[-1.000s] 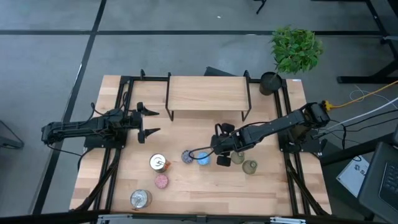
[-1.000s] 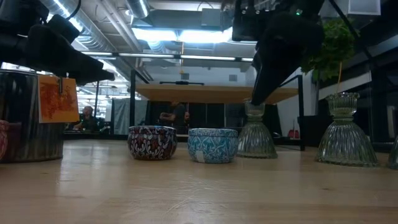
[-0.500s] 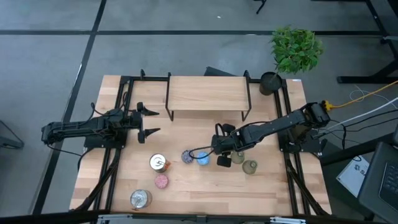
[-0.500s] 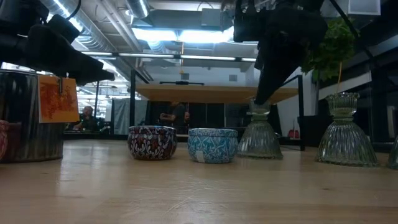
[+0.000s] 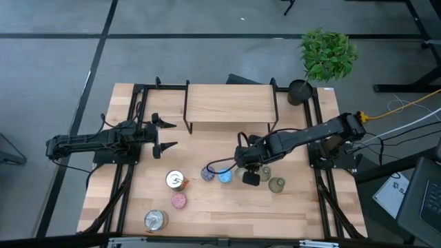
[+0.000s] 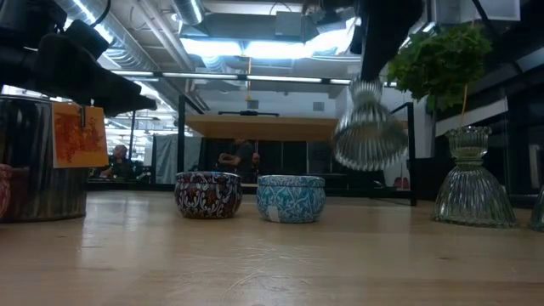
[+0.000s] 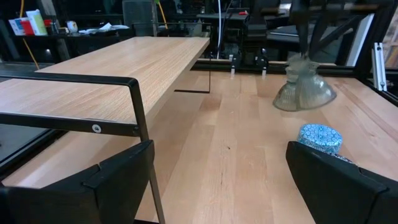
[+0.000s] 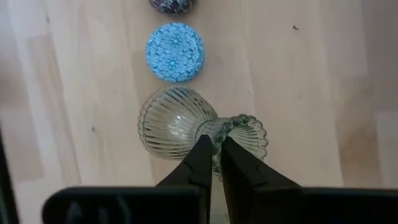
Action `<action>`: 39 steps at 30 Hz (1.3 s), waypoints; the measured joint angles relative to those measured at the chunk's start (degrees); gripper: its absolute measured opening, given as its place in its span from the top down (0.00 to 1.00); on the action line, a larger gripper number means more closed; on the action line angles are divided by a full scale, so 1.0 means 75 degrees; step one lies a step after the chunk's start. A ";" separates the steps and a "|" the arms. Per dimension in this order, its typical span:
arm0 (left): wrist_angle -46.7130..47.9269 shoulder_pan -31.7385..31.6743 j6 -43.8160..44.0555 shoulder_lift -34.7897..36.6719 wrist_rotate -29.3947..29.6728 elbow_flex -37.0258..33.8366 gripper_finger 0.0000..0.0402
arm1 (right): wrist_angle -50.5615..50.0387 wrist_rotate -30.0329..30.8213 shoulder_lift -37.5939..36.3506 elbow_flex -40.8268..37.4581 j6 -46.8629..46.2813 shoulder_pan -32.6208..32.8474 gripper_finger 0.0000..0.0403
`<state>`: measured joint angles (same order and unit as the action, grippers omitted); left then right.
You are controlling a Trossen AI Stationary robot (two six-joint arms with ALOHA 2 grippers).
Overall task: Pick & Place candle stick holders
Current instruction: Put the left transparent glass candle holder on the shelf
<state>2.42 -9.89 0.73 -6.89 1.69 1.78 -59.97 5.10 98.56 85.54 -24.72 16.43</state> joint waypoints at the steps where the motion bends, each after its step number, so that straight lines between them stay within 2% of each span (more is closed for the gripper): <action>1: 0.0000 -0.0002 0.0000 0.0000 0.0000 0.0000 0.10 | -0.0190 -0.0003 0.0000 0.0162 0.0044 0.0003 0.95; 13: 0.0000 -0.0002 0.0000 0.0000 0.0000 0.0000 0.10 | -0.2316 0.0029 0.0000 0.2232 0.0151 -0.0001 0.95; 24: 0.0000 0.0000 0.0000 0.0002 0.0000 0.0000 0.10 | -0.3548 0.0258 0.0000 0.3675 0.0153 -0.0280 0.95; 33: 0.0000 -0.0002 0.0000 0.0000 0.0000 0.0000 0.10 | -0.4011 0.0873 -0.0009 0.3907 0.0424 -0.0837 0.95; 39: 0.0000 -0.0003 0.0000 0.0002 0.0000 -0.0002 0.10 | -0.4010 0.1901 -0.0009 0.3907 0.0925 -0.1343 0.95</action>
<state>2.42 -9.91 0.73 -6.88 1.69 1.77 -90.04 19.36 98.50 114.85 -17.79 6.36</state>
